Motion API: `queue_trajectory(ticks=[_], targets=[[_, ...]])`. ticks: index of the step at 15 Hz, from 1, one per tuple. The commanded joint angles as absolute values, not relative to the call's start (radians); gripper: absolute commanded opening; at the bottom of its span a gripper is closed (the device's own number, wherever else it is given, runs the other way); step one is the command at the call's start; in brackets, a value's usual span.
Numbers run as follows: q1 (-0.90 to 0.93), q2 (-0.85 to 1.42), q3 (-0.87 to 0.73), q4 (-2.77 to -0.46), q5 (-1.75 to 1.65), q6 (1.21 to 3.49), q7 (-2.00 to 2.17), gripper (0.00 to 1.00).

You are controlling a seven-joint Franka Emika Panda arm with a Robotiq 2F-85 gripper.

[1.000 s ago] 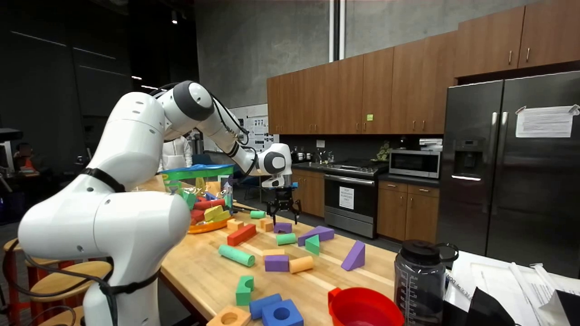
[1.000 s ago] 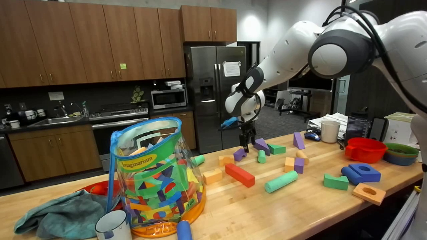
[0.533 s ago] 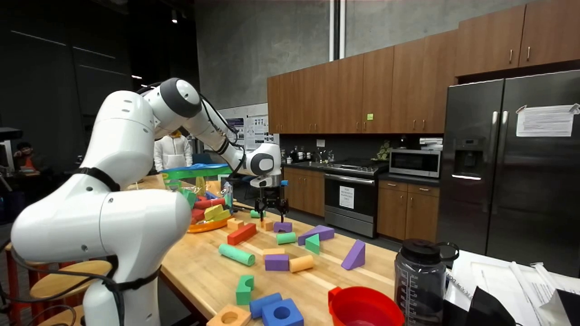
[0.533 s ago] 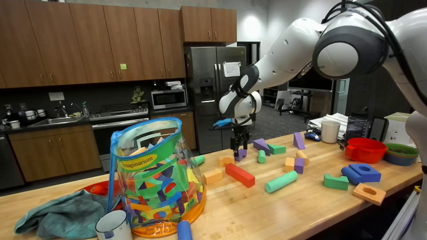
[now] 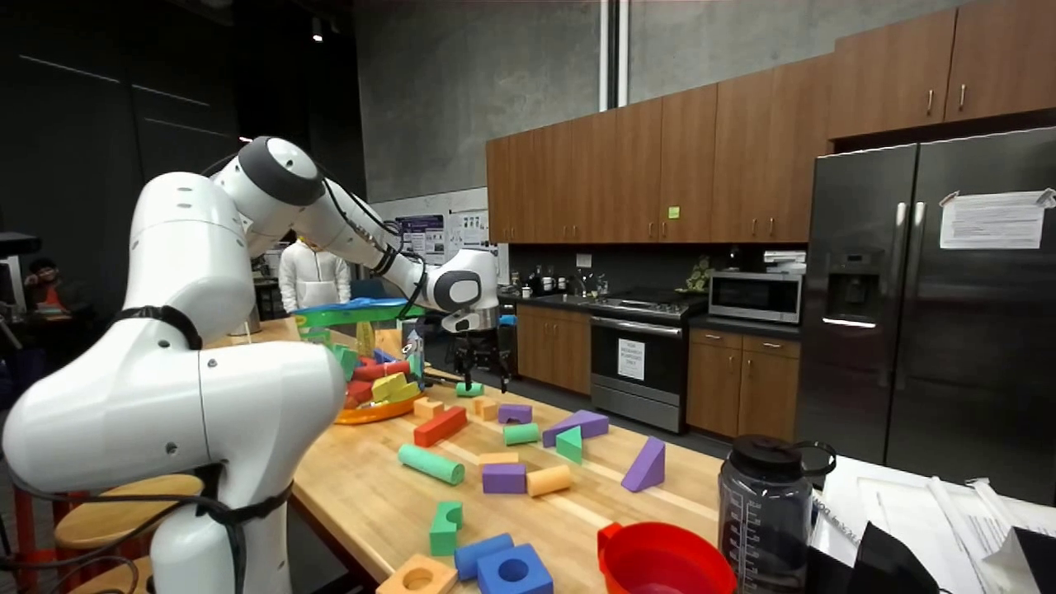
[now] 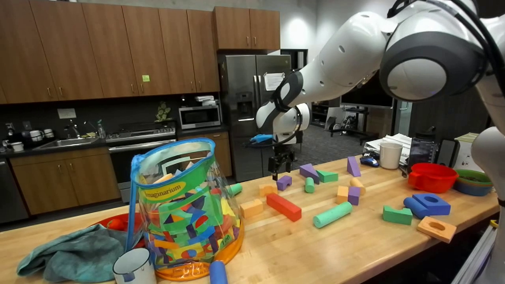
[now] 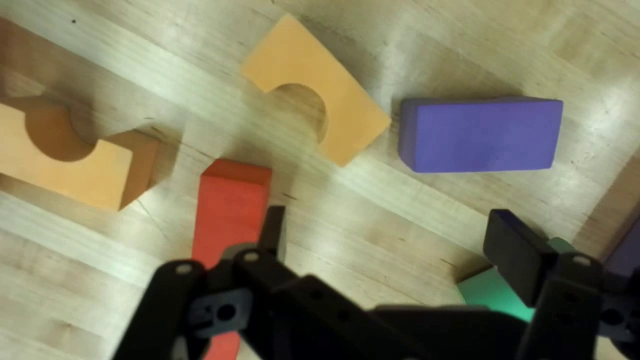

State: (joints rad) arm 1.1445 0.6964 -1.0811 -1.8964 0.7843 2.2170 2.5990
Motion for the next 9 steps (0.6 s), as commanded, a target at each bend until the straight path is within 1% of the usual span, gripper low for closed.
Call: queue_trajectory(ticks=[1,2,5,6,7,8,9], targets=[[1.209,0.705,-1.095,-1.898,0.713,2.225,2.565,1.00],[1.147,0.613,-0.981,-1.909,0.559,2.289,2.612,1.00],[1.121,0.609,-0.893,-1.907,0.333,2.359,2.603,1.00],[1.115,0.607,-0.873,-1.911,0.271,2.399,2.603,1.00],[1.174,0.665,-0.939,-1.907,0.319,2.418,2.551,1.00],[1.091,0.597,-0.834,-1.916,0.178,2.472,2.629,1.00],[1.161,0.661,-0.918,-1.911,0.254,2.483,2.564,1.00]])
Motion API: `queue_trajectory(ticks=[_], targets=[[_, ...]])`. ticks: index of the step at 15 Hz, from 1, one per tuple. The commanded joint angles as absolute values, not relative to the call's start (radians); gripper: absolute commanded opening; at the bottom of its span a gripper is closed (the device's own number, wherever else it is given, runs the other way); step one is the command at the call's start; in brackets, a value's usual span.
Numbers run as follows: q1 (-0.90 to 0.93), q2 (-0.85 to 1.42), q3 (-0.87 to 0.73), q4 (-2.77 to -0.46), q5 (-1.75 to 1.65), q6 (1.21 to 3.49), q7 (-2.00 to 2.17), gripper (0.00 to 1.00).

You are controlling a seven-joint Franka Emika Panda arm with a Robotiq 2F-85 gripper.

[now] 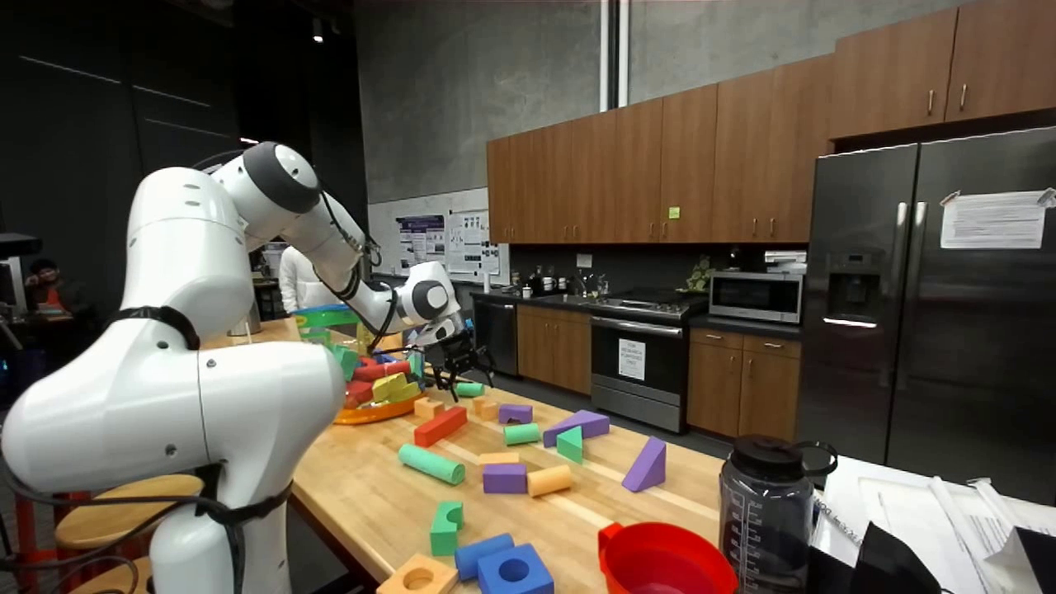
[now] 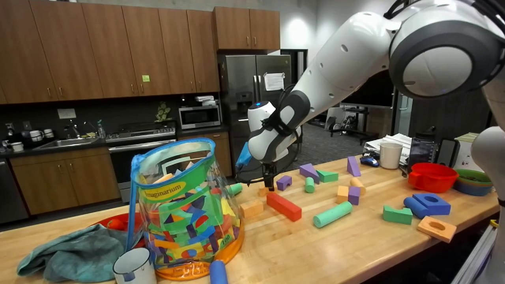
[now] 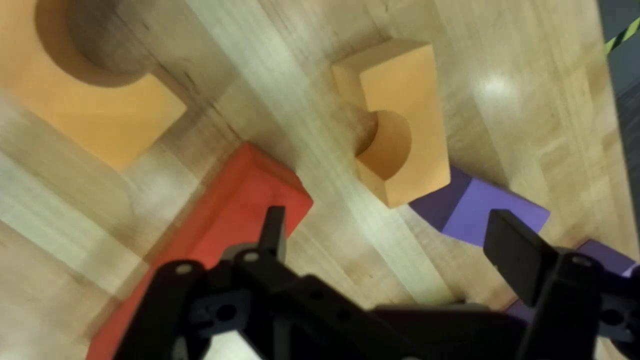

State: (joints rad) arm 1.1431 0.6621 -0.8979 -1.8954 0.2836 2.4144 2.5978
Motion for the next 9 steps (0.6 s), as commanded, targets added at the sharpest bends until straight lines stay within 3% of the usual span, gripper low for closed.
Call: queue_trajectory(ticks=[1,2,3,9], targets=[[1.155,0.654,-0.910,-1.906,0.236,2.504,2.575,1.00],[1.082,0.602,-0.828,-1.909,0.125,2.536,2.644,1.00],[1.141,0.657,-0.902,-1.903,0.207,2.540,2.583,1.00],[1.103,0.696,-0.901,-1.869,0.207,2.534,2.598,1.00]])
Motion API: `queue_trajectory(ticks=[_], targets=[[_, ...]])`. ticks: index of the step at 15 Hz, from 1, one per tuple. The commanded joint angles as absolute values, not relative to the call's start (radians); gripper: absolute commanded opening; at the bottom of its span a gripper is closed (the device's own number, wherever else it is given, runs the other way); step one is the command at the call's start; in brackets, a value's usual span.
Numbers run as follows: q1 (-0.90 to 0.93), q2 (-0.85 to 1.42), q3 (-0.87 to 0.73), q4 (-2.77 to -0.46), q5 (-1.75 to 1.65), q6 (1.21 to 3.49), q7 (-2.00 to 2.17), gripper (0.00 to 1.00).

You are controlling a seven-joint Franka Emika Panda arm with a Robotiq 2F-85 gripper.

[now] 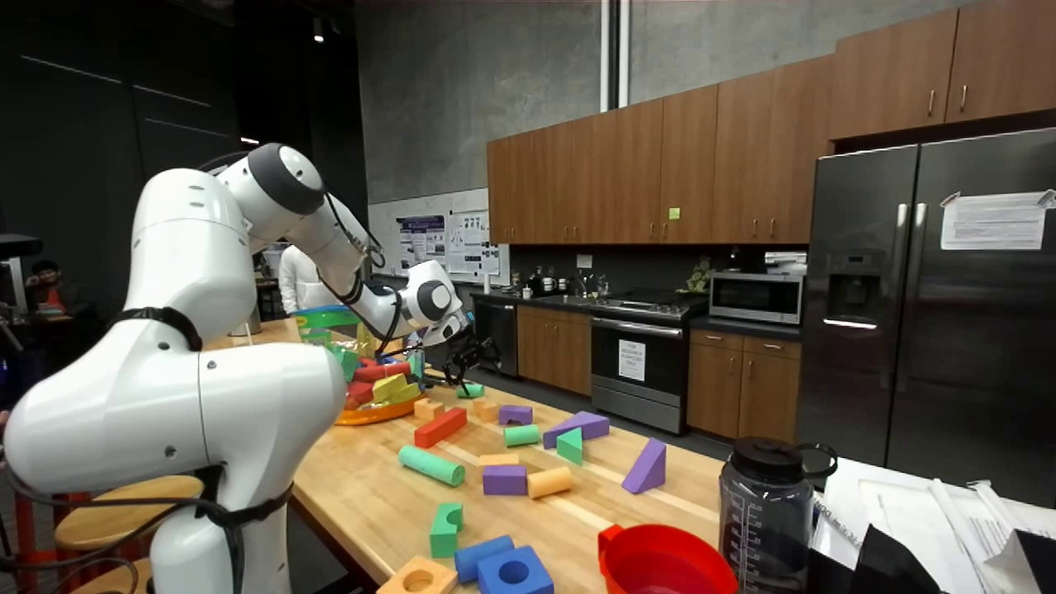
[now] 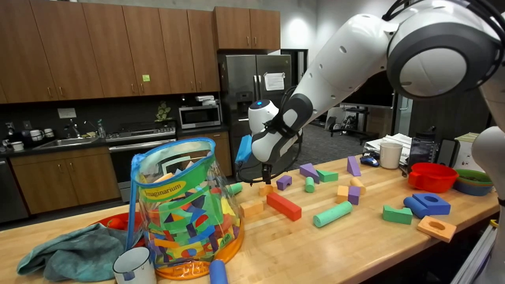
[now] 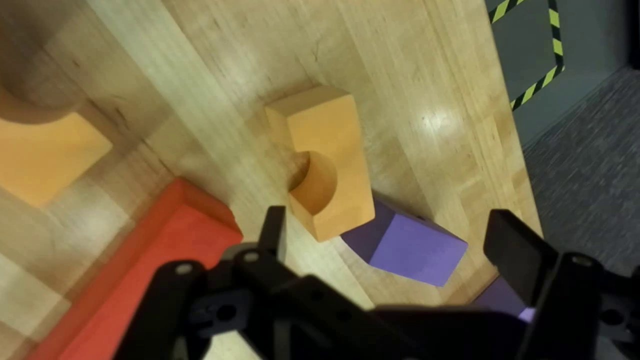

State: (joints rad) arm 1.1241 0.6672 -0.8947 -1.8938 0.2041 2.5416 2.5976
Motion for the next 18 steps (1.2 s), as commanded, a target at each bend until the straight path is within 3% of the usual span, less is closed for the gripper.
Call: queue_trajectory(ticks=[1,3,4,9,13,14,16,18], targets=[[1.096,0.699,-0.897,-1.860,0.198,2.521,2.595,1.00],[1.017,0.681,-0.825,-1.824,0.085,2.483,2.636,1.00],[1.054,0.731,-0.875,-1.797,0.150,2.446,2.571,1.00],[0.867,0.698,-0.671,-1.618,-0.142,2.262,2.594,1.00],[0.732,0.719,-0.500,-1.446,-0.290,1.967,2.563,1.00],[0.788,0.755,-0.569,-1.417,-0.236,1.886,2.526,1.00],[0.768,0.765,-0.551,-1.367,-0.240,1.724,2.503,1.00],[0.648,0.738,-0.389,-1.314,-0.322,1.579,2.523,1.00]])
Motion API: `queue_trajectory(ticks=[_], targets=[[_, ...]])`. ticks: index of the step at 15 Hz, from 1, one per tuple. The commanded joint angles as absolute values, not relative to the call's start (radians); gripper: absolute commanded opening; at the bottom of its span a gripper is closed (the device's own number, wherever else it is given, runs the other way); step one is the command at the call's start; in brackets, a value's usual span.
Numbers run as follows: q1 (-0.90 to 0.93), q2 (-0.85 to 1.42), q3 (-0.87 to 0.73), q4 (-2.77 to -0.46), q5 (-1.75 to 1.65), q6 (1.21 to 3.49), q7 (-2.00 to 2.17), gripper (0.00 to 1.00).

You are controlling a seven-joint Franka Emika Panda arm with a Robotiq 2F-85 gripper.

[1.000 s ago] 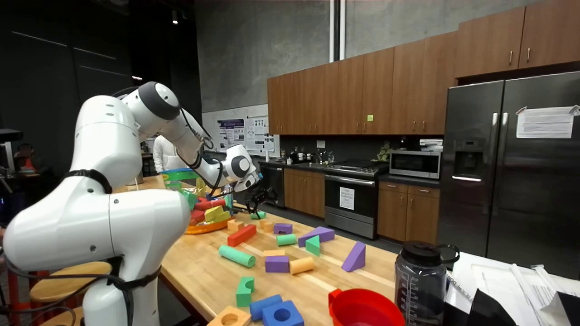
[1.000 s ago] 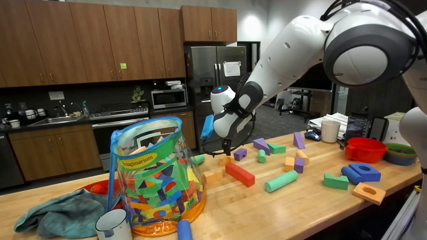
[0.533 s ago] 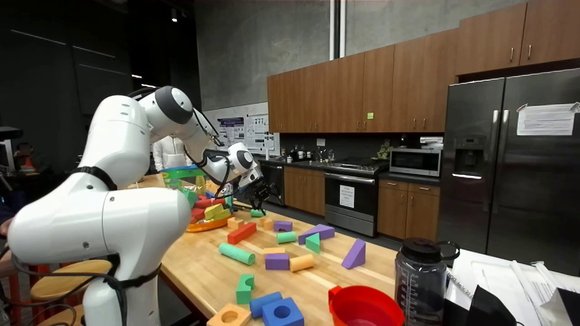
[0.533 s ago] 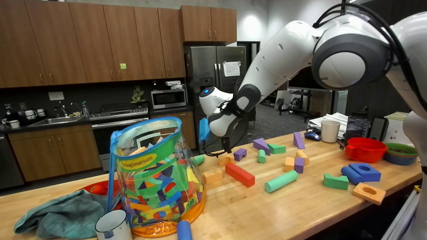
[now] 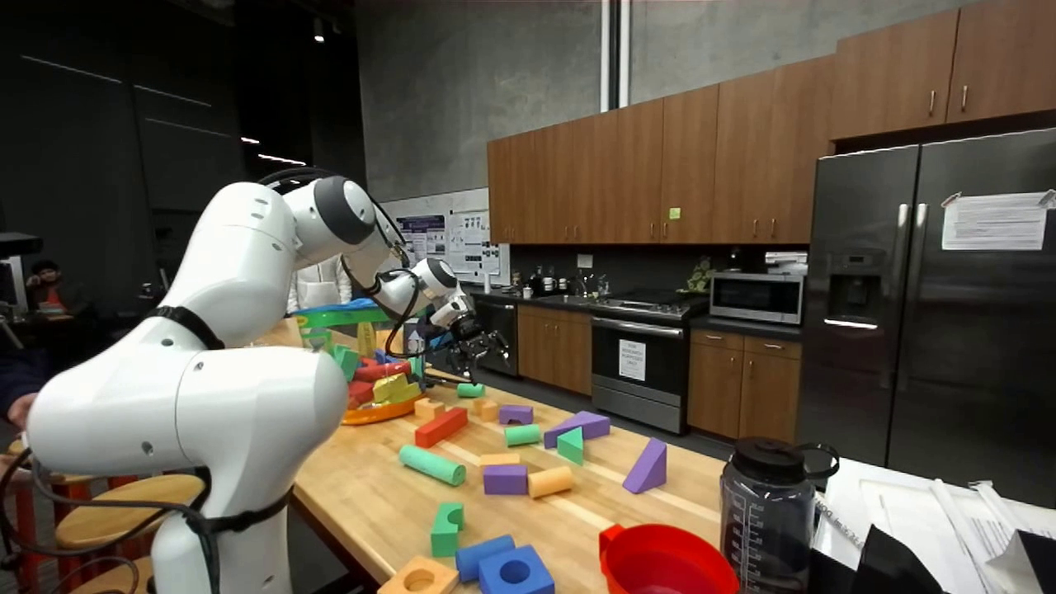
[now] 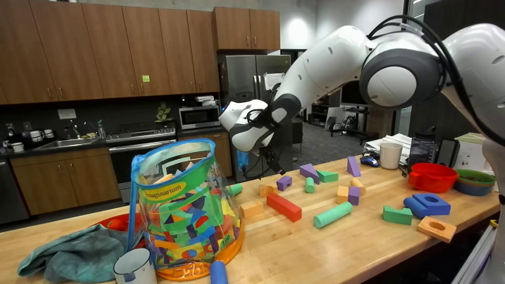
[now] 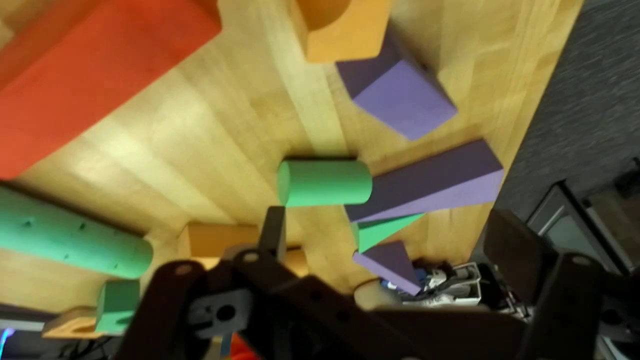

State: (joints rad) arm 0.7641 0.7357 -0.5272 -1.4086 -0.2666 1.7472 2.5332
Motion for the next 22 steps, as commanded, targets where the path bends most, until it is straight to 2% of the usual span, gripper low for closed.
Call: queue_trajectory(ticks=[1,6,12,16,17,19,22], targets=[[0.610,0.741,-0.337,-1.293,-0.317,1.547,2.517,1.00],[0.429,0.747,-0.104,-1.240,-0.209,1.574,2.522,1.00],[0.328,0.759,-0.011,-1.268,-0.051,1.820,2.567,1.00],[0.324,0.763,-0.041,-1.306,-0.068,2.080,2.651,1.00],[0.395,0.765,-0.168,-1.320,0.014,2.155,2.609,1.00],[0.430,0.776,-0.237,-1.343,0.038,2.240,2.603,1.00],[0.493,0.793,-0.344,-1.376,0.054,2.243,2.602,1.00]])
